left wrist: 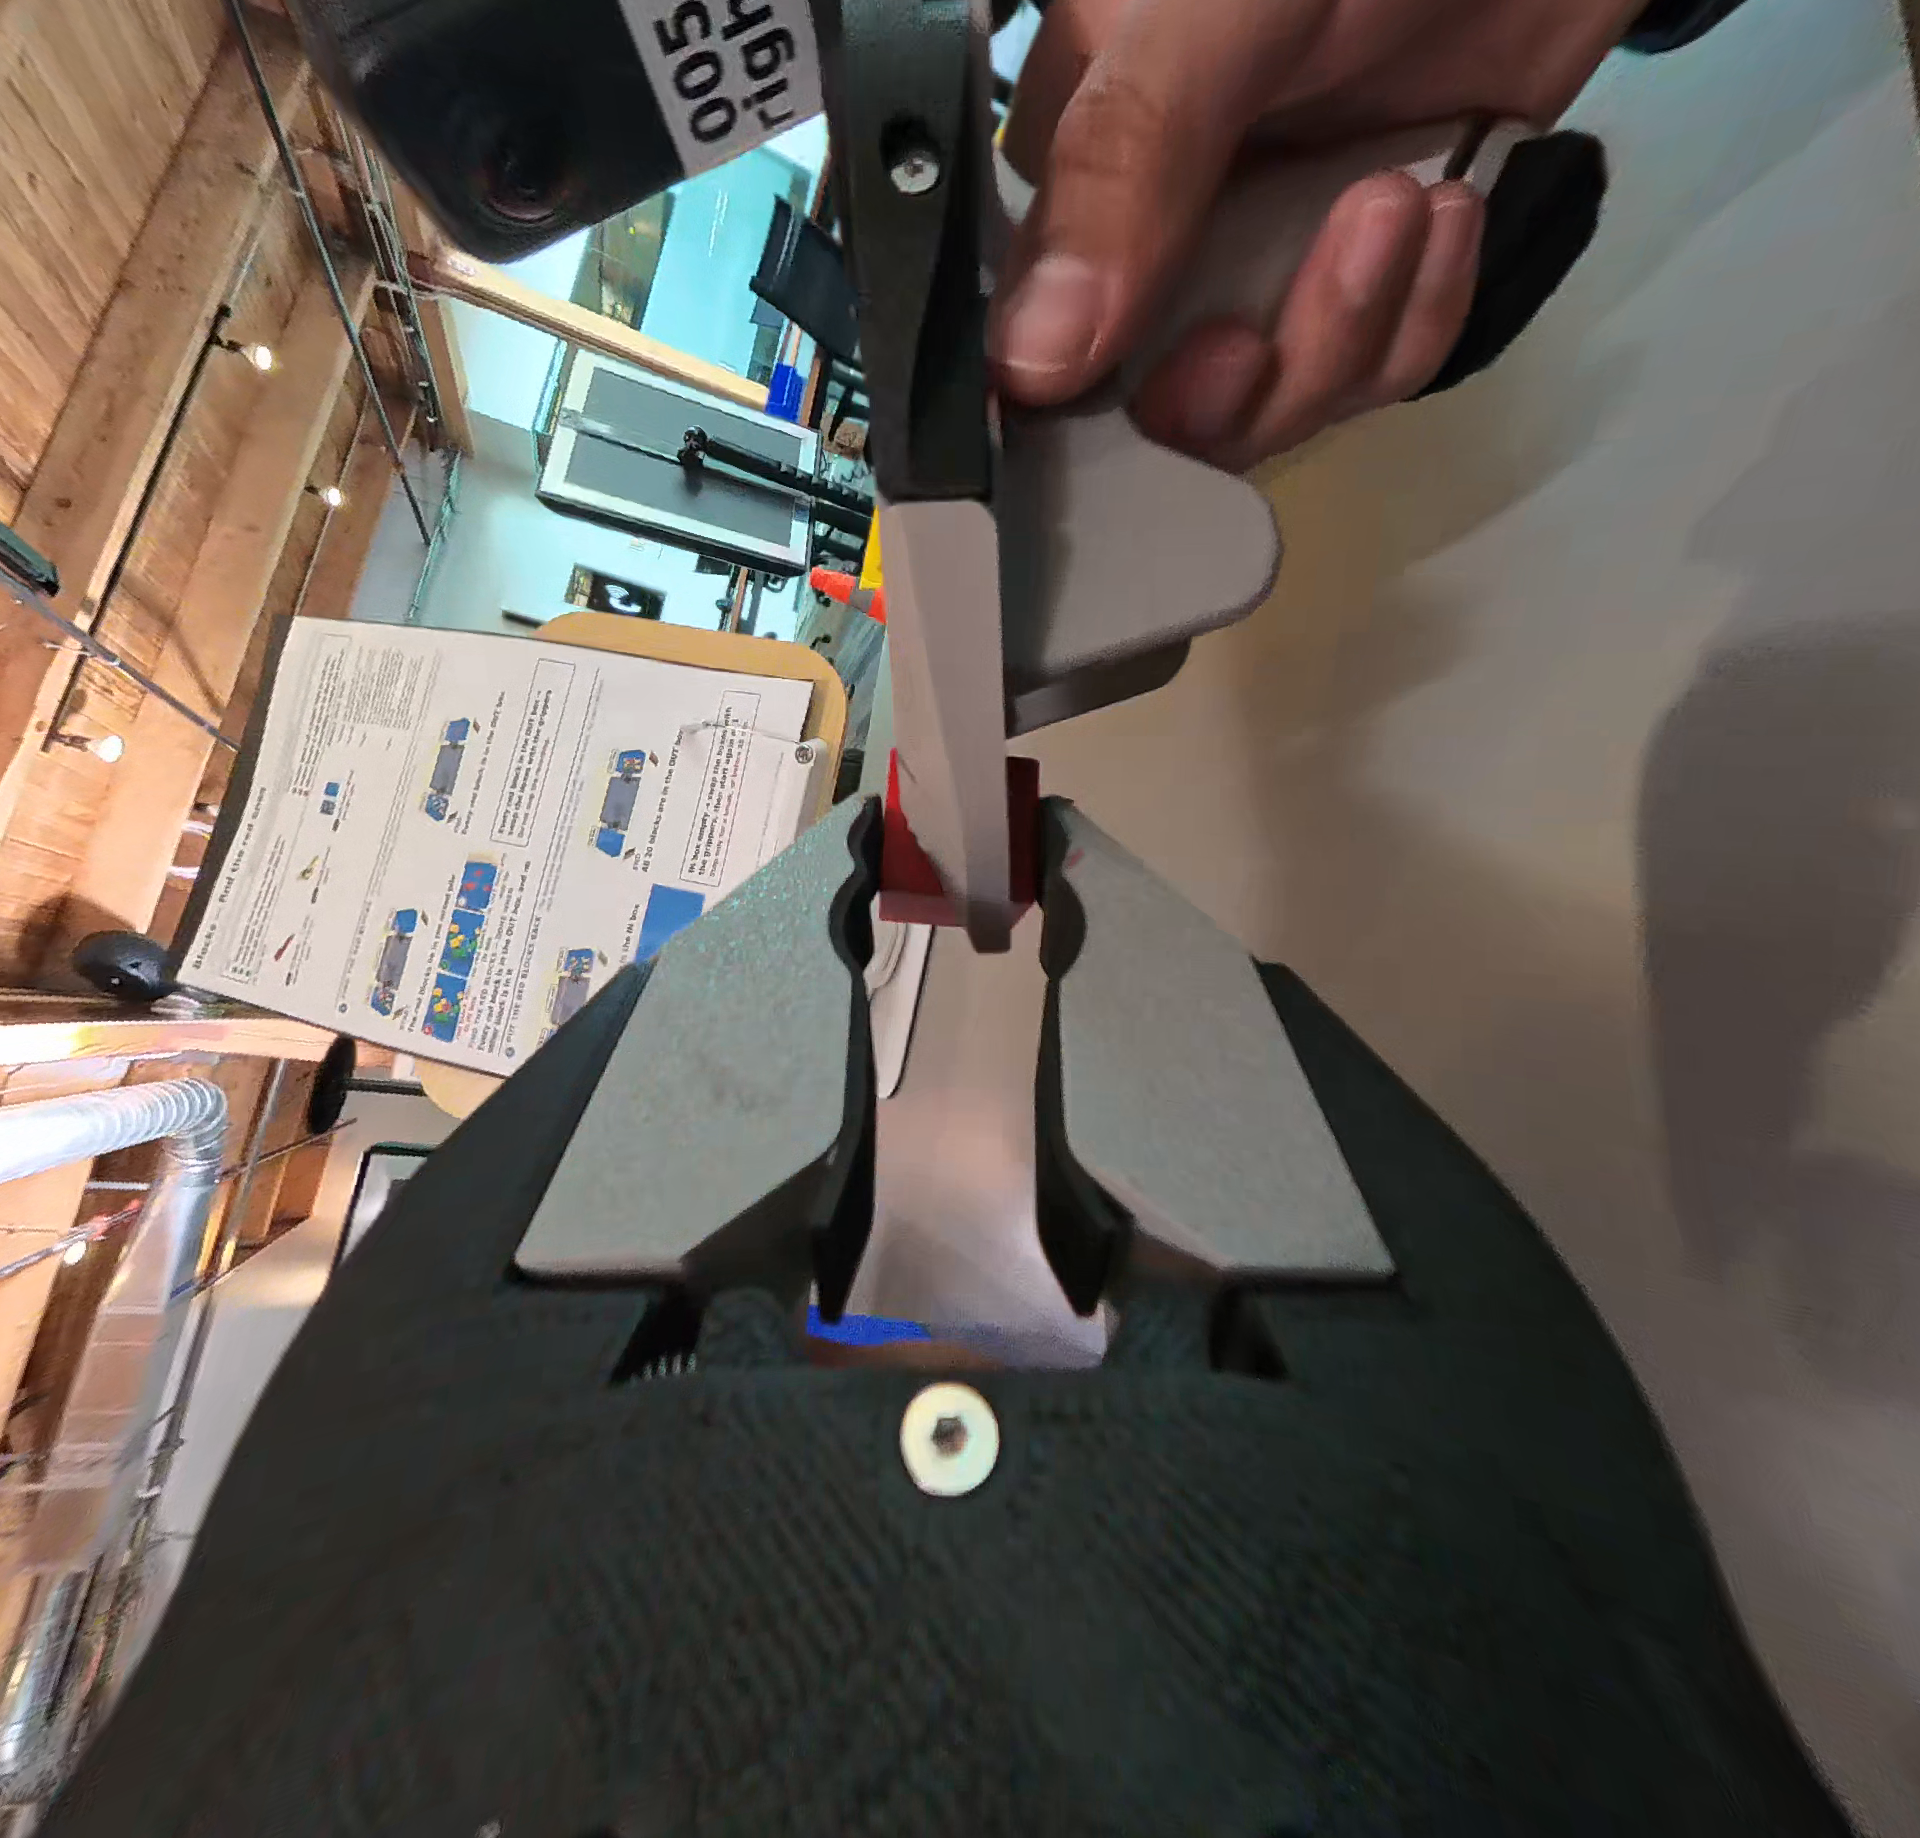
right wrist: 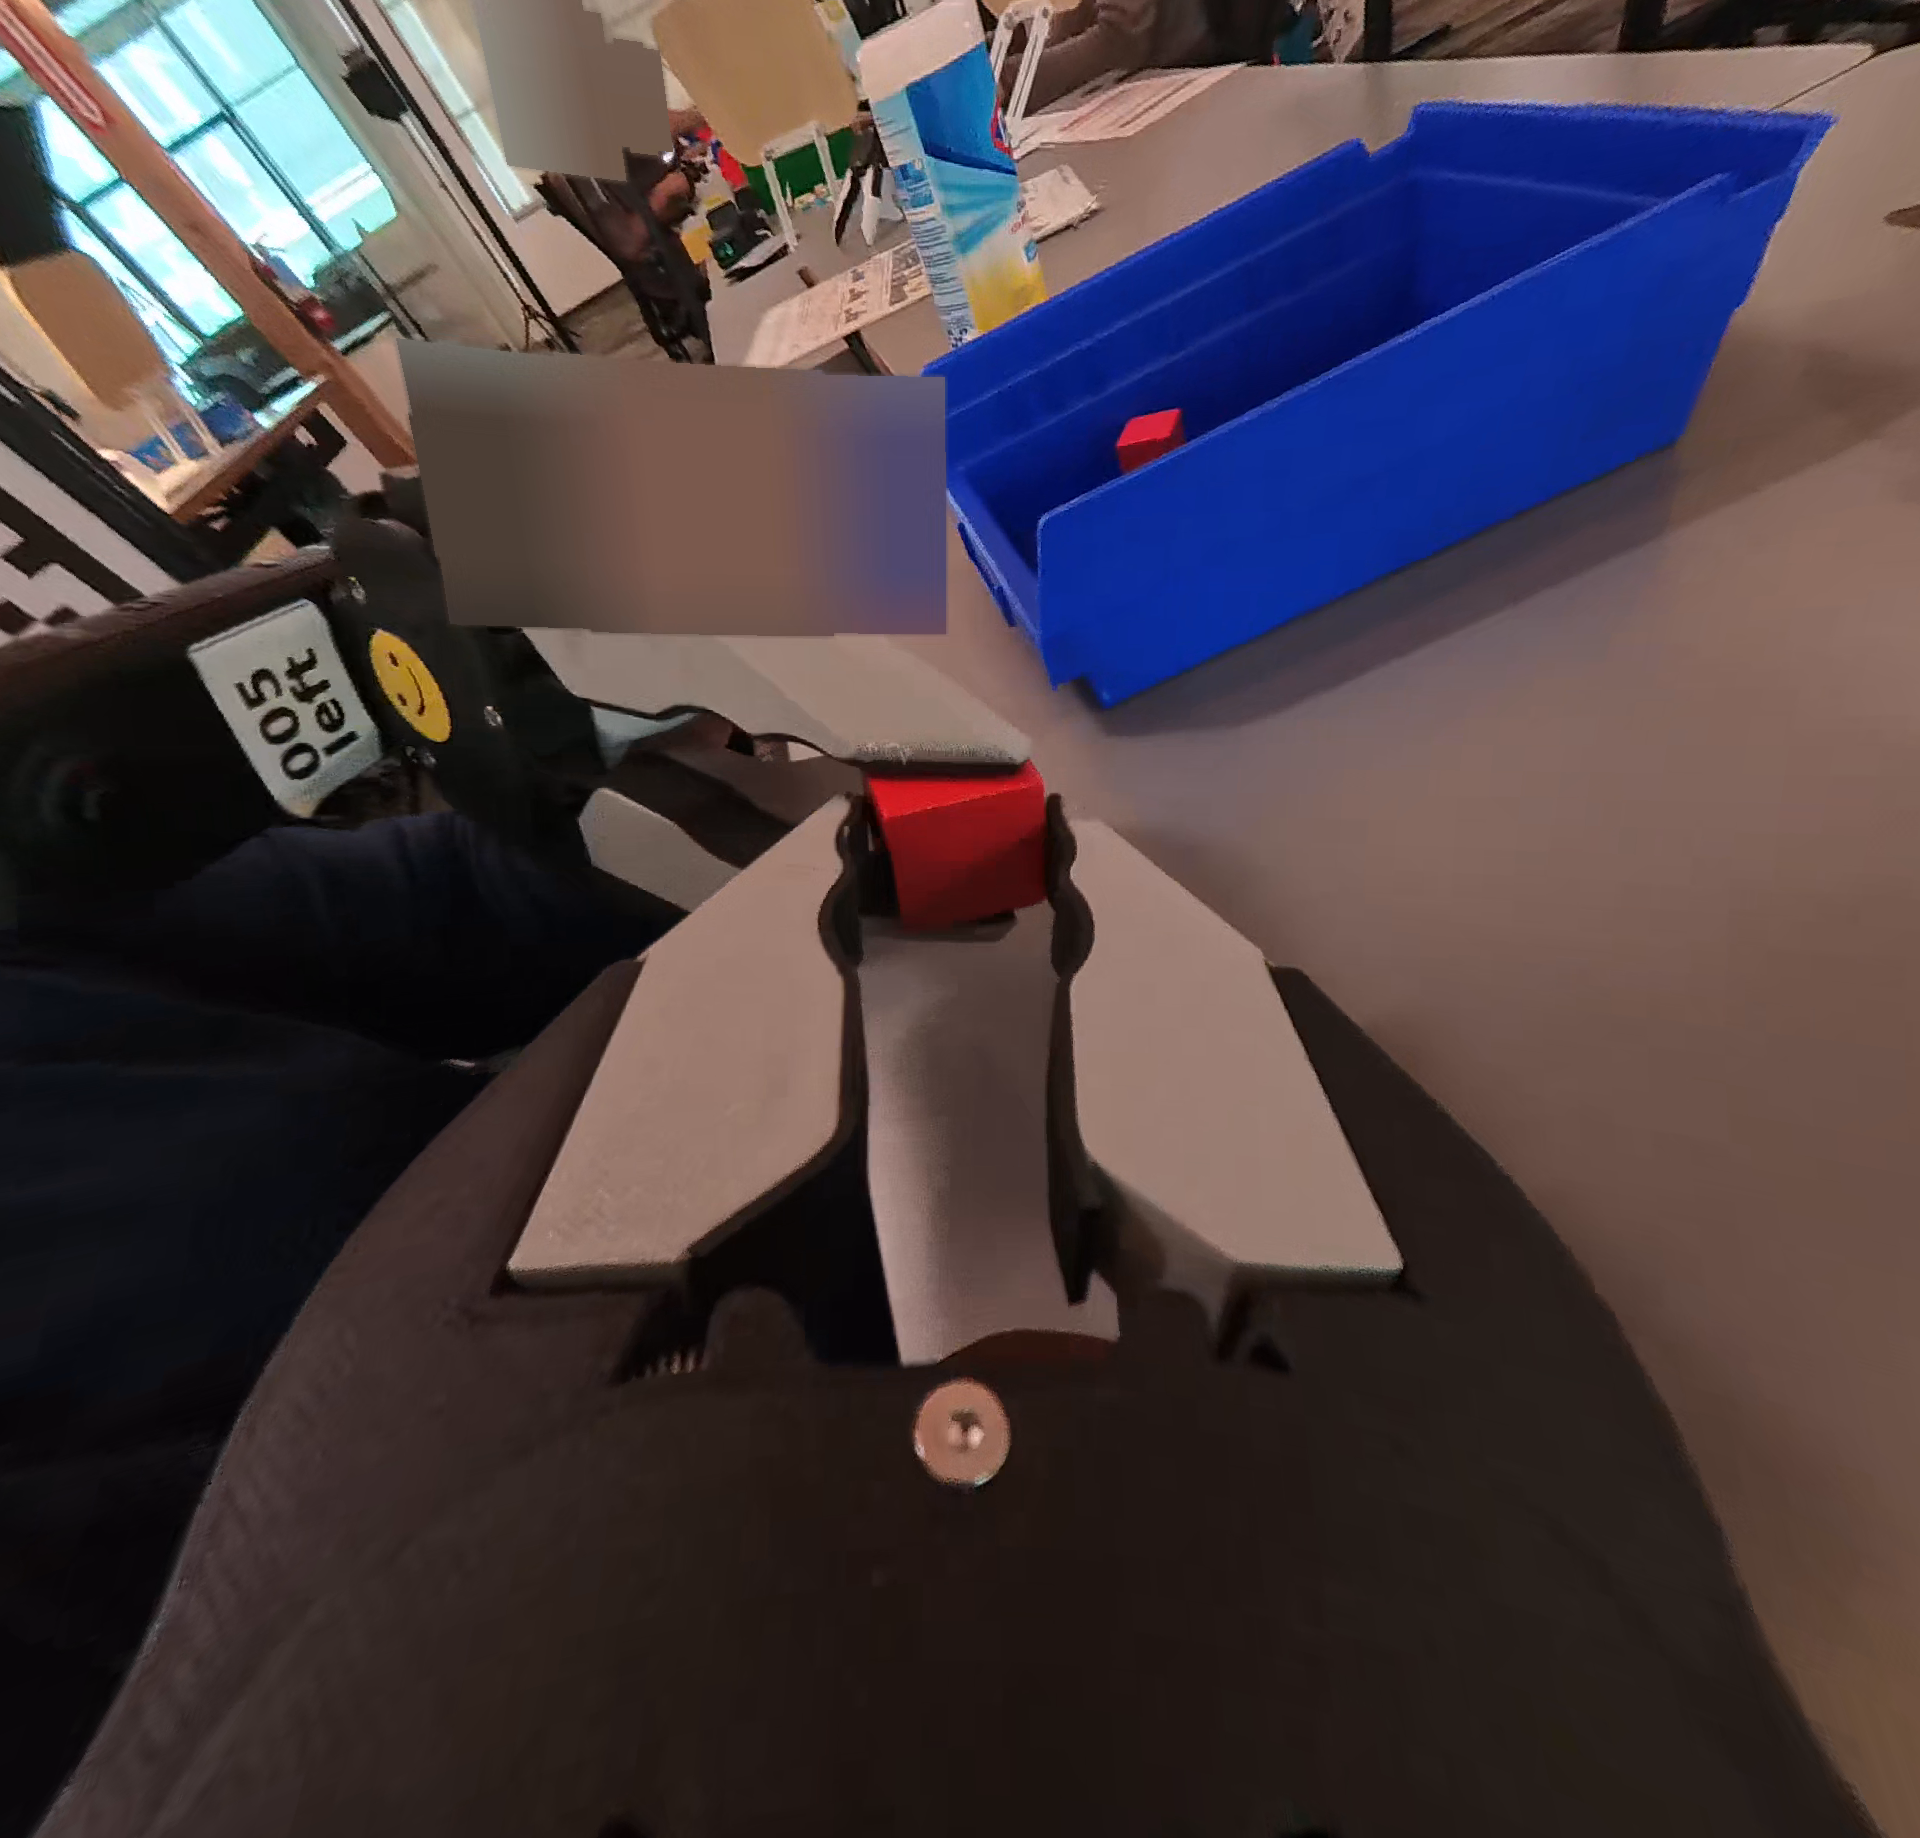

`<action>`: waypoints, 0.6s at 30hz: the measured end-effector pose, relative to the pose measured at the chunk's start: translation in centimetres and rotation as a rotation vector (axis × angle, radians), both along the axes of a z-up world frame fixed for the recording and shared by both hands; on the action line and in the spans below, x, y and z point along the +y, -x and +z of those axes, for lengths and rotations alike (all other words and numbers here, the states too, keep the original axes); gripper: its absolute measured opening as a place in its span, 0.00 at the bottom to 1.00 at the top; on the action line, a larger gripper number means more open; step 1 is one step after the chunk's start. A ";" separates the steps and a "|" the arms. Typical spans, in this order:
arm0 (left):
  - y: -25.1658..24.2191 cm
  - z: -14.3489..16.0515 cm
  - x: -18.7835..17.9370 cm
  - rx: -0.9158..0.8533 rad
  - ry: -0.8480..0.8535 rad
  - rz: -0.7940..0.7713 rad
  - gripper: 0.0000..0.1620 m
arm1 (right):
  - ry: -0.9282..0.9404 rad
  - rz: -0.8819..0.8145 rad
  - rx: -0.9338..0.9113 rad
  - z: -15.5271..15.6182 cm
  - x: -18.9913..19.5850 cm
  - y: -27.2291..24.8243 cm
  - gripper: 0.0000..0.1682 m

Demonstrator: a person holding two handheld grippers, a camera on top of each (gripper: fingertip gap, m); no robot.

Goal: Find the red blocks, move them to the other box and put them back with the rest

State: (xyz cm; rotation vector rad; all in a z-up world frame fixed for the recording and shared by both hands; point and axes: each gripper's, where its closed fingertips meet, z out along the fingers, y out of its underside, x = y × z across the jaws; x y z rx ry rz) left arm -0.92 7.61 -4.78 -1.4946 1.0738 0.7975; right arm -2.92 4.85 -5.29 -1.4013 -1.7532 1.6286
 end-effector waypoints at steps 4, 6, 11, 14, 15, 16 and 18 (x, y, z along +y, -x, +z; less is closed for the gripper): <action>-0.1 -0.2 -0.3 -0.032 0.044 0.026 0.16 | -0.044 0.027 0.032 -0.1 -0.3 0.1 0.18; -0.7 0.4 -0.4 -0.099 0.018 -0.014 0.16 | -0.038 0.052 0.048 0.3 -0.6 -0.2 0.16; -1.2 1.9 -0.3 -0.456 0.009 -0.135 0.18 | -0.108 -0.028 0.073 1.2 1.2 -0.5 0.15; 0.9 1.9 0.3 -0.536 -0.004 -0.075 0.22 | -0.175 -0.157 0.099 2.5 5.1 -1.4 0.16; 1.6 1.7 0.5 -0.547 0.008 -0.045 0.21 | -0.224 -0.239 0.104 2.9 7.5 -1.9 0.15; 2.3 1.2 0.7 -0.559 0.026 -0.006 0.21 | -0.290 -0.349 0.097 3.1 10.6 -2.6 0.15; 3.8 0.5 1.1 -0.588 0.058 0.076 0.21 | -0.426 -0.603 0.038 2.9 18.1 -4.9 0.15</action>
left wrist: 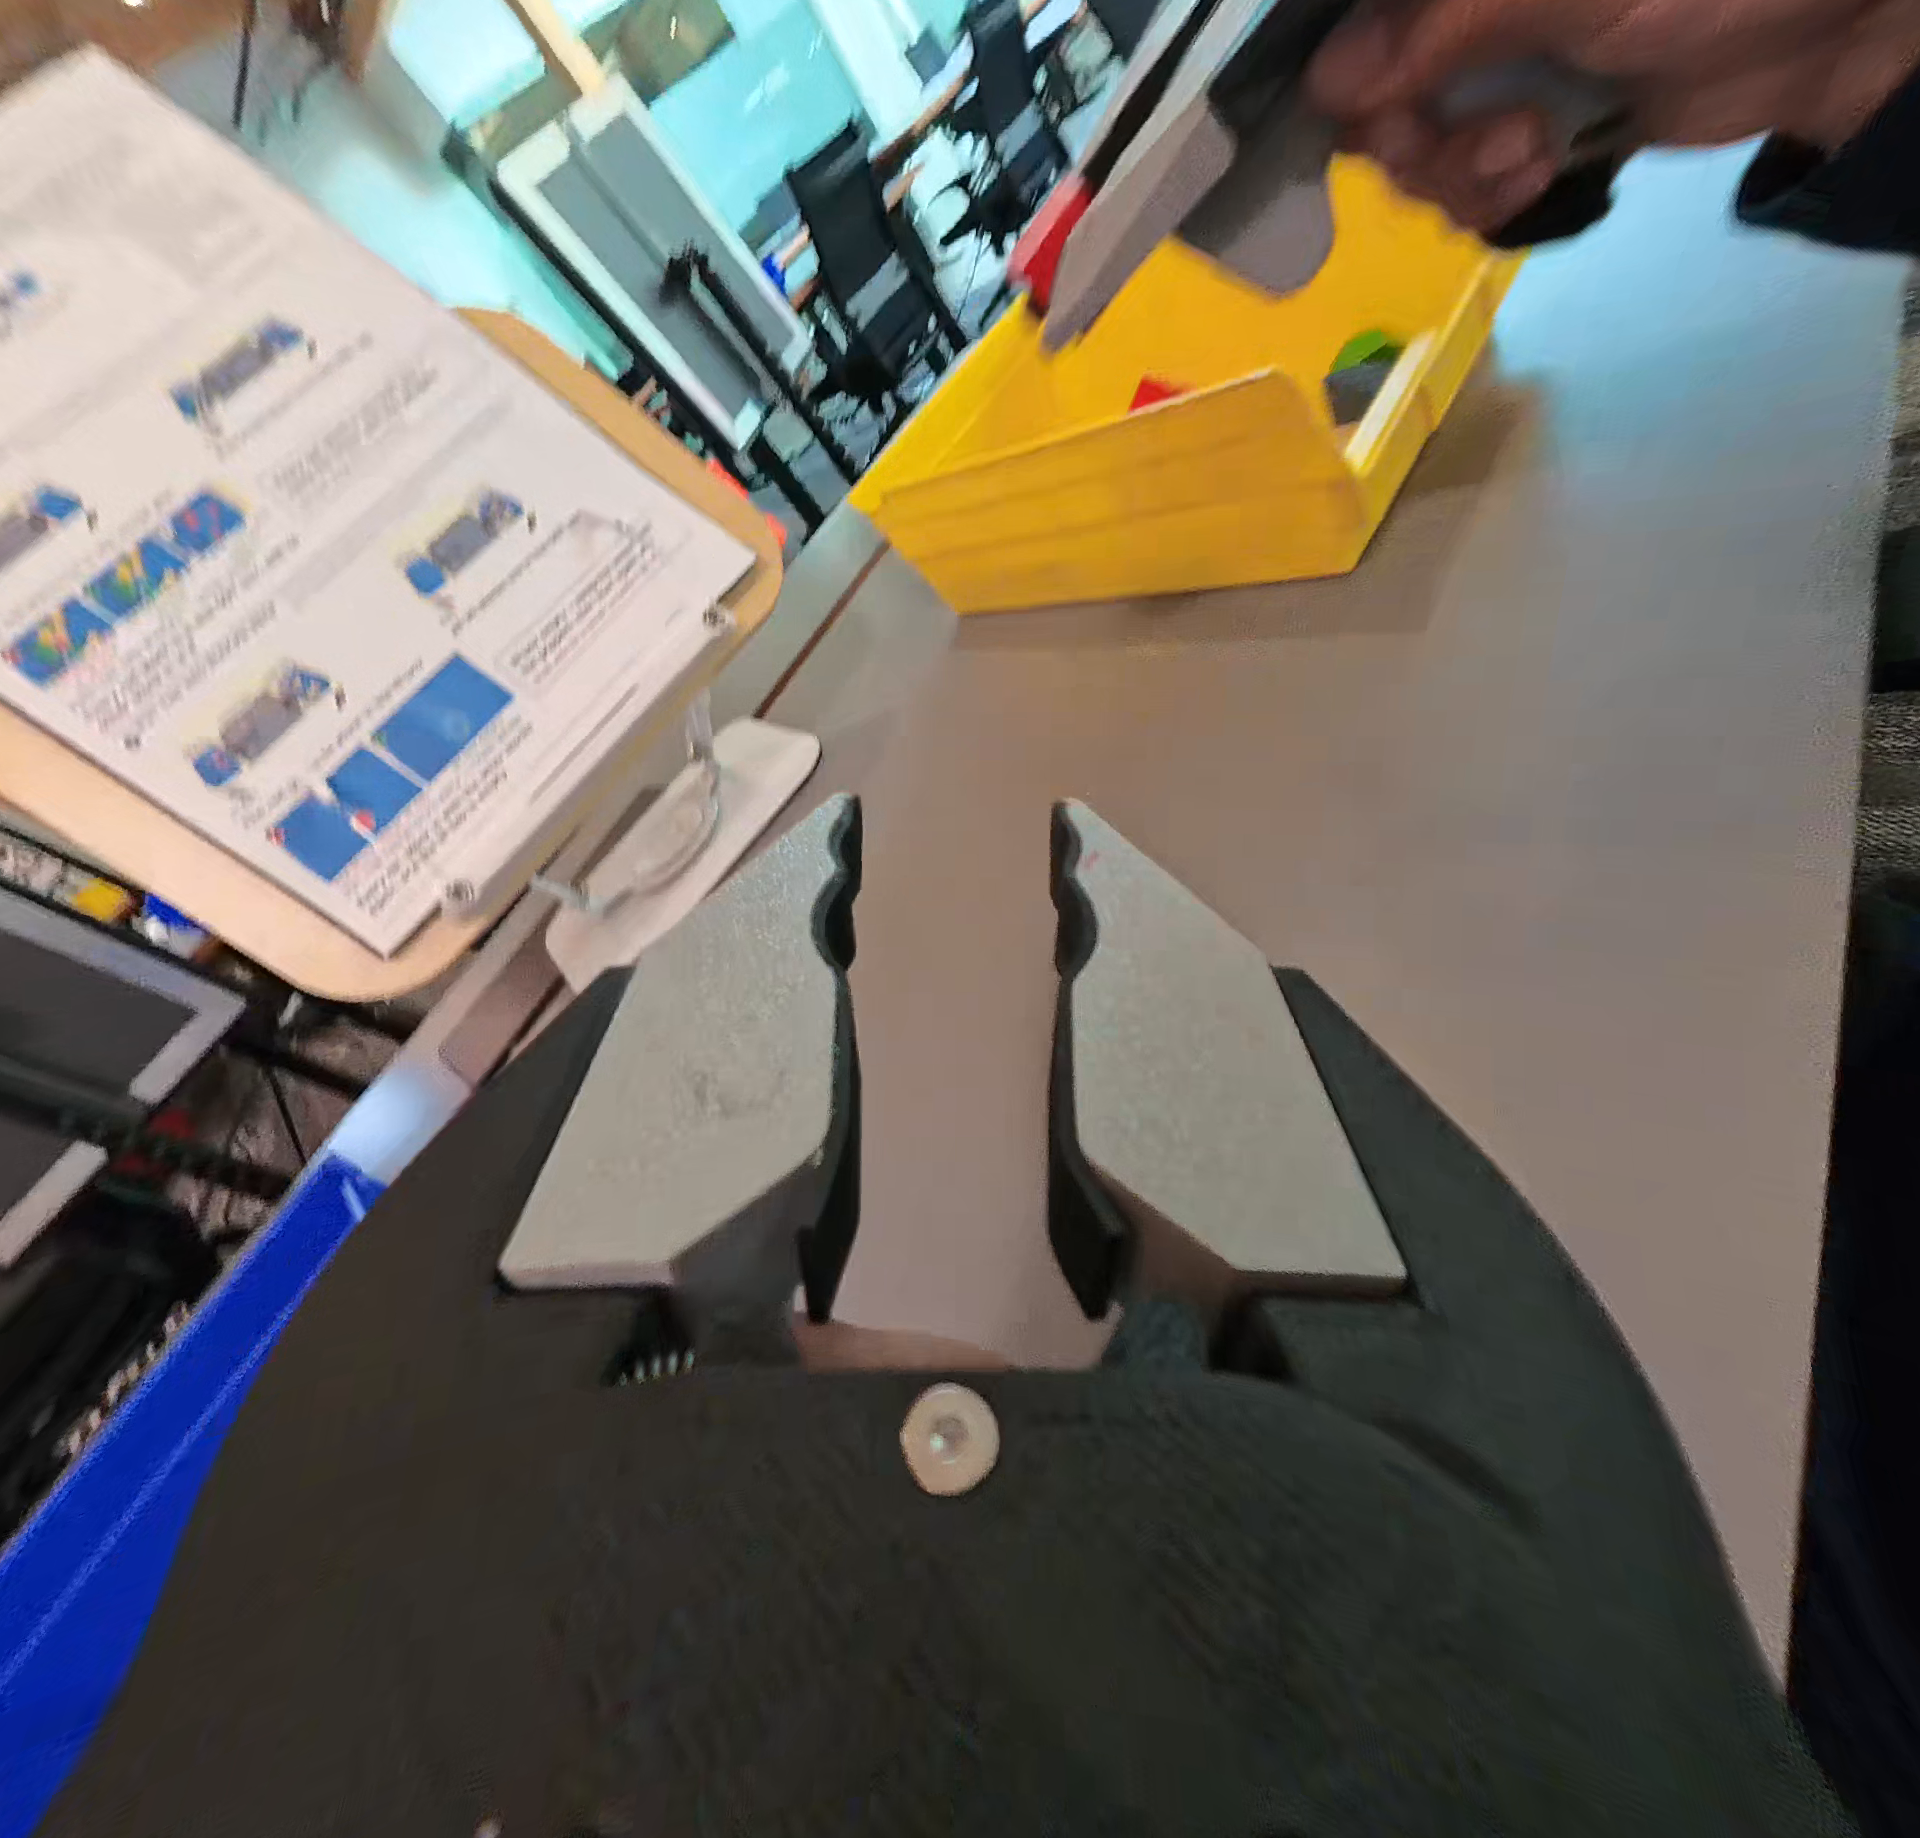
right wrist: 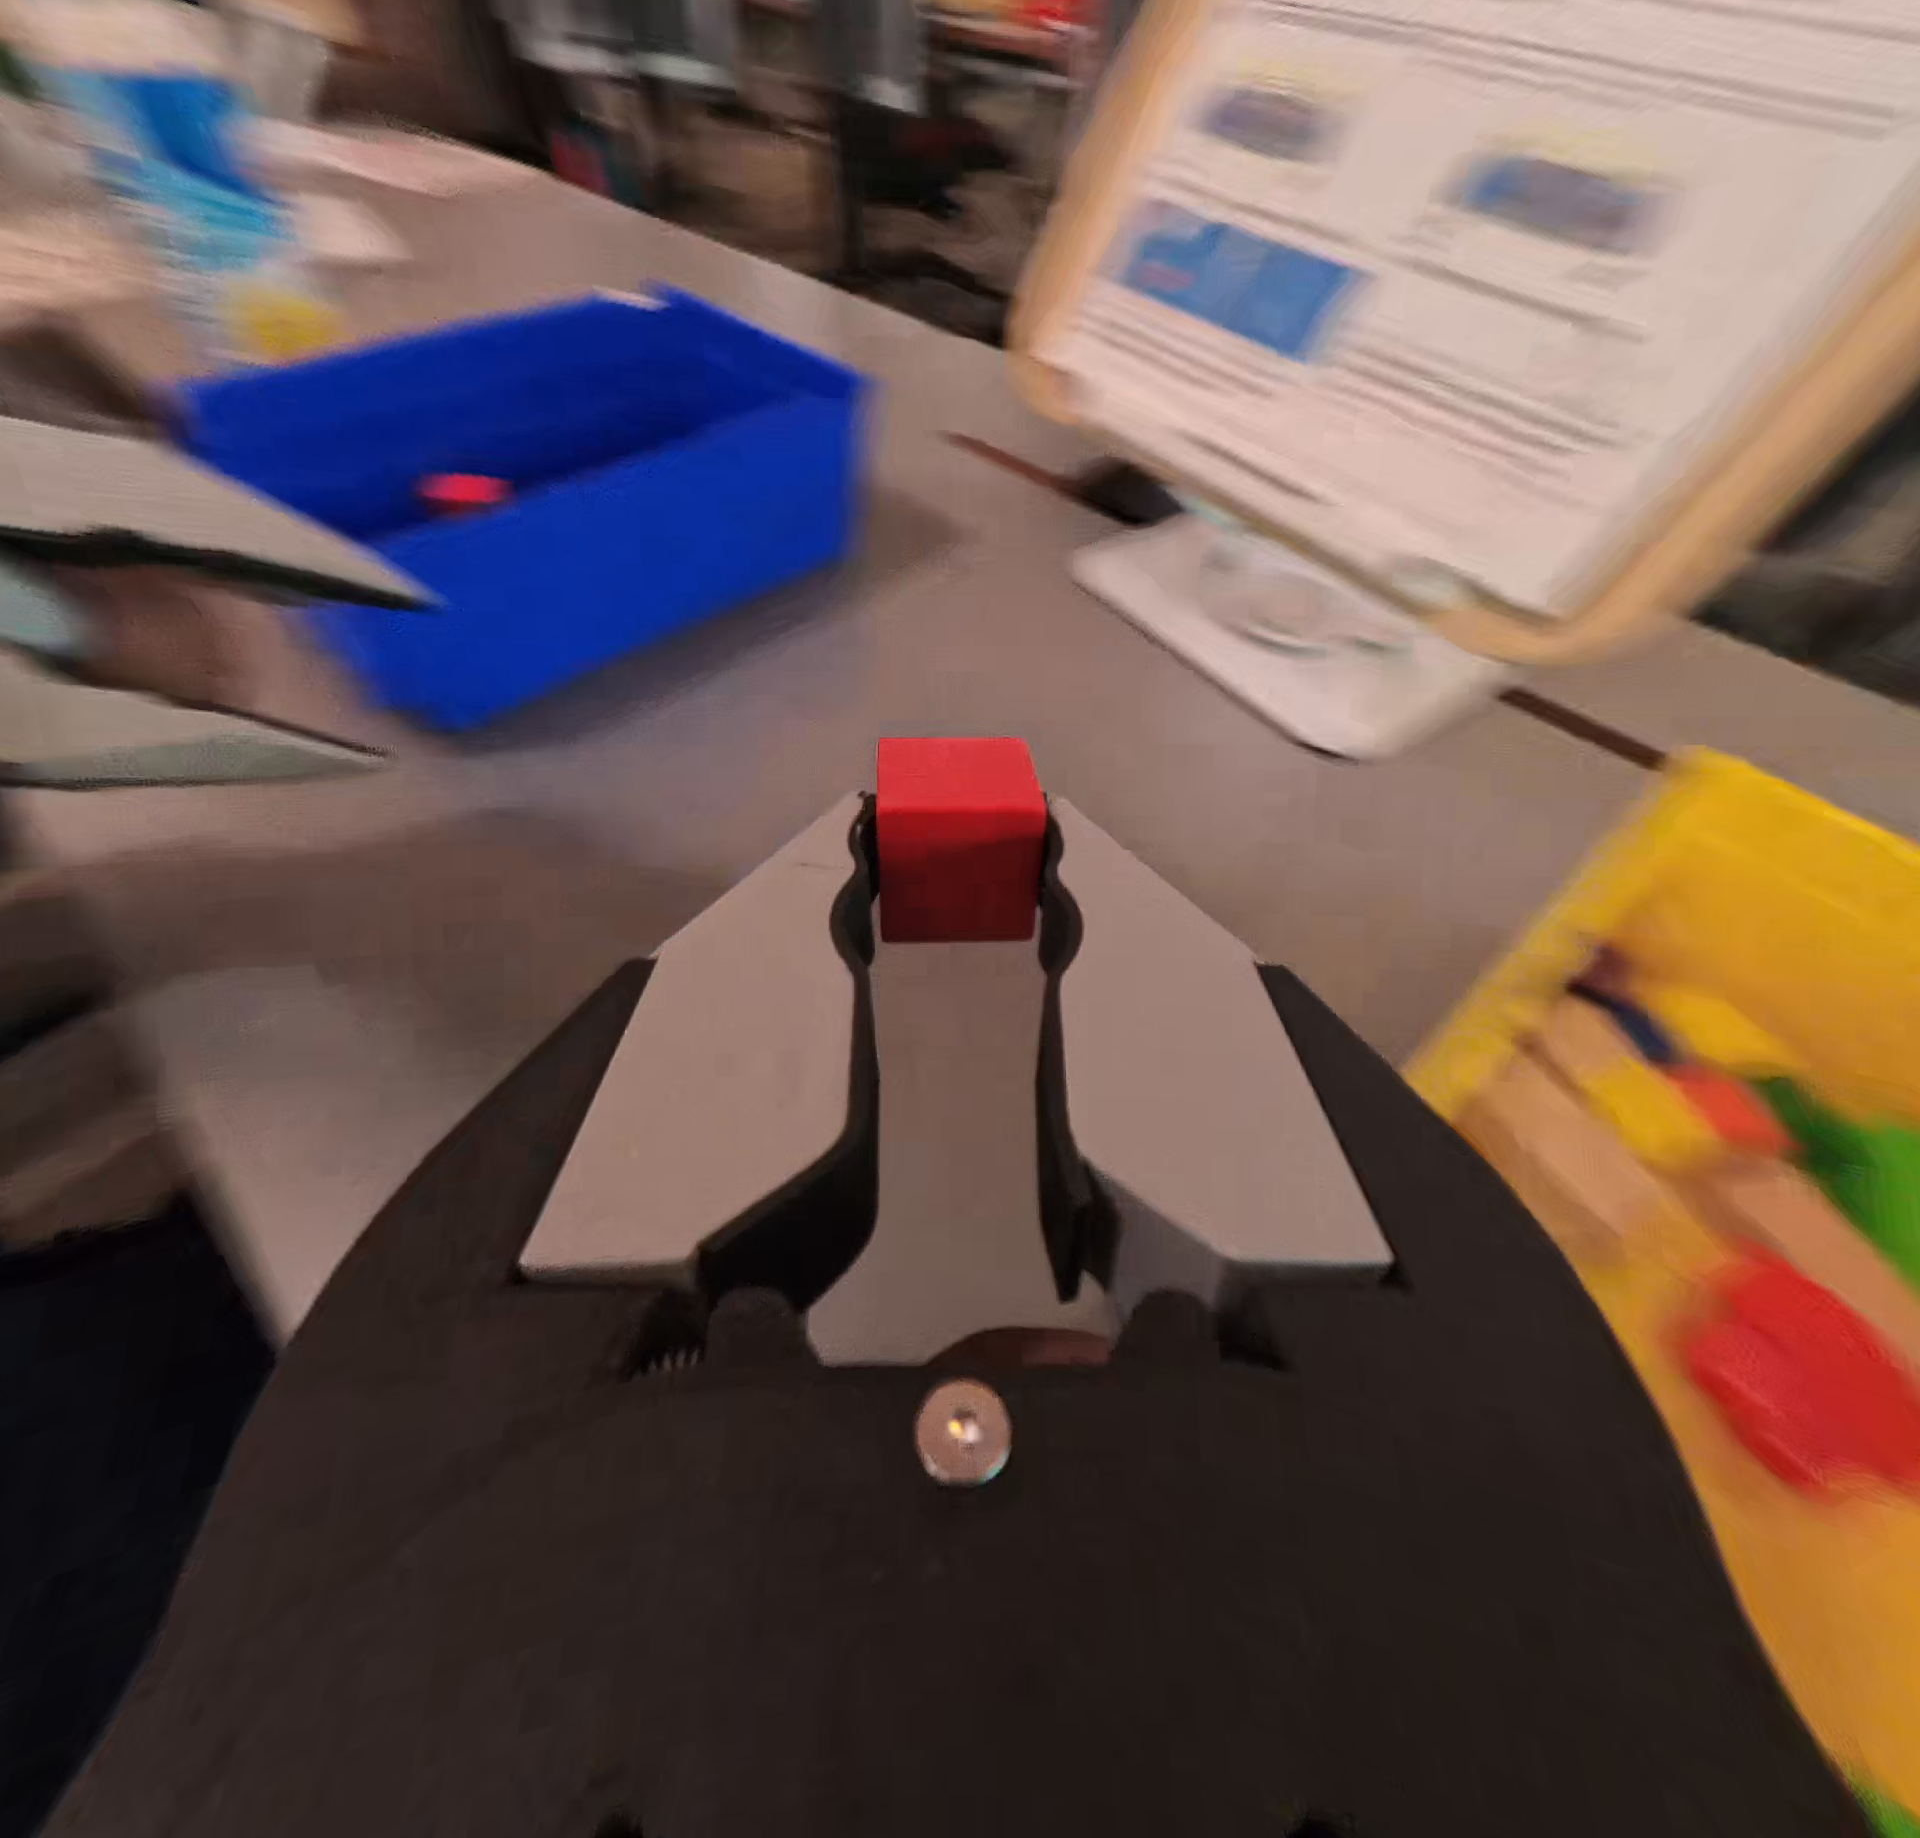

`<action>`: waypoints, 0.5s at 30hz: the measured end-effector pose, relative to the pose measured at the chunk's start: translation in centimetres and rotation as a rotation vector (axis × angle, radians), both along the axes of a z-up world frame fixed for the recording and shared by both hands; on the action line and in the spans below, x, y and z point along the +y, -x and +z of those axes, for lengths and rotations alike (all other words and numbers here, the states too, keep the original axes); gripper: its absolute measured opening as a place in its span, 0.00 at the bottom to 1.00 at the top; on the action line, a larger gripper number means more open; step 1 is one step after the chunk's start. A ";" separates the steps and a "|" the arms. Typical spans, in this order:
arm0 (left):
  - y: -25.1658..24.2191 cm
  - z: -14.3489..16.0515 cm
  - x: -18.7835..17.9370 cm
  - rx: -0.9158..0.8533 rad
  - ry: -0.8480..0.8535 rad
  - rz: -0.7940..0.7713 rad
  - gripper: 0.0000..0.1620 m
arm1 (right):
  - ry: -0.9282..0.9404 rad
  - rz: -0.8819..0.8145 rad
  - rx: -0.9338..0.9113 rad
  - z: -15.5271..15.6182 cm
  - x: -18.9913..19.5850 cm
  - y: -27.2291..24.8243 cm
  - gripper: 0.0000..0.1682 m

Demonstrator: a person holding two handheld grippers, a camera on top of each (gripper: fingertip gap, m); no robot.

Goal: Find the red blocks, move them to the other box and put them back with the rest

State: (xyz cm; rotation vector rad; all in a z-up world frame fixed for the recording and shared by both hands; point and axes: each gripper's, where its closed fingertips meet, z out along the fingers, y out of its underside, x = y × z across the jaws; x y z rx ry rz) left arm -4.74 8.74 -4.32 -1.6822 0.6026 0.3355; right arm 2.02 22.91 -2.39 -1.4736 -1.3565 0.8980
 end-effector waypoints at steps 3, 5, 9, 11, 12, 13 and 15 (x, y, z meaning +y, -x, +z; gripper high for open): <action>1.5 -0.5 0.3 -0.087 0.046 0.064 0.21 | -0.052 -0.379 -0.106 -1.9 10.6 -5.9 0.15; 1.9 -0.6 0.4 -0.150 0.061 0.067 0.21 | -0.035 -0.551 -0.224 -4.4 15.3 -10.0 0.15; 2.8 -1.1 0.4 -0.181 0.094 0.090 0.22 | 0.101 -0.617 -0.478 -10.9 18.1 -13.5 0.15; 3.7 -1.6 0.1 -0.185 0.133 0.128 0.25 | 0.117 -0.625 -0.563 -13.1 18.5 -13.9 0.15; 4.3 -1.6 -0.2 -0.193 0.141 0.143 0.26 | 0.137 -0.618 -0.579 -13.8 18.4 -13.8 0.15; 4.8 -1.4 -0.6 -0.202 0.143 0.150 0.28 | 0.158 -0.605 -0.583 -14.2 18.2 -13.5 0.16; 6.4 -1.3 -1.9 -0.215 0.166 0.178 0.33 | 0.155 -0.602 -0.571 -14.0 18.2 -13.3 0.20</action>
